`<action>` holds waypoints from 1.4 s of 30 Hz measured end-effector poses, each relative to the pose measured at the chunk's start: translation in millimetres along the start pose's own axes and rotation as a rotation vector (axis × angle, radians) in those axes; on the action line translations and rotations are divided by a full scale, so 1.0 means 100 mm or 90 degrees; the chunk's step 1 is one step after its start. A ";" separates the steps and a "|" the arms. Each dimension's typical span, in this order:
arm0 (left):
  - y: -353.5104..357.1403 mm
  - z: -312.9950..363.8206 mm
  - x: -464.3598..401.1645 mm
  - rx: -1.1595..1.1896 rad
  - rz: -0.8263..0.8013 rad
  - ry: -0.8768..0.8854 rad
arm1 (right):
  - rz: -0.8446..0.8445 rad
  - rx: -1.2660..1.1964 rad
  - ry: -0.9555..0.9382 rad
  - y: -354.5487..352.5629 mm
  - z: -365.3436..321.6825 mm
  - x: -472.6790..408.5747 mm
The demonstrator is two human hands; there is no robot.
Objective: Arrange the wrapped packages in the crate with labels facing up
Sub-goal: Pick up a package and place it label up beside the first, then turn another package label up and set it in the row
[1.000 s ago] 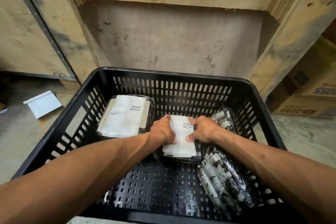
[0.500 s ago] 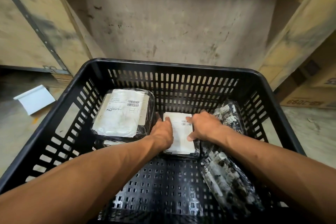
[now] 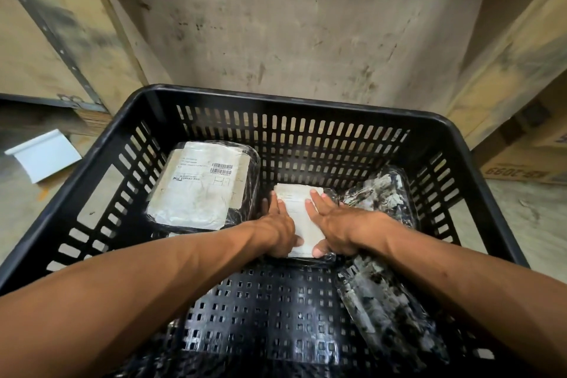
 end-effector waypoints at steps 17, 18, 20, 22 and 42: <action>-0.01 0.00 0.12 0.042 0.046 0.034 | -0.028 -0.053 -0.040 0.05 0.01 -0.06; -0.01 -0.01 0.14 0.066 0.070 0.044 | -0.014 -0.039 -0.037 0.01 0.01 -0.03; 0.00 -0.04 0.22 0.127 0.111 0.072 | 0.012 -0.013 -0.033 -0.10 0.00 0.10; 0.01 -0.05 0.33 0.213 0.135 0.114 | 0.011 -0.008 -0.027 -0.25 0.02 0.31; 0.23 0.61 0.60 0.569 0.000 0.288 | 0.202 -0.160 0.053 -0.30 0.43 1.62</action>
Point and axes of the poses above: each hand's wrist, its own x-axis away from the middle knuckle, its own y-axis out of the palm, z = x × y, the point moved 6 cm from there along -x, towards the middle knuckle, and after that the axes turned 4 degrees about x, right-handed, at the moved point
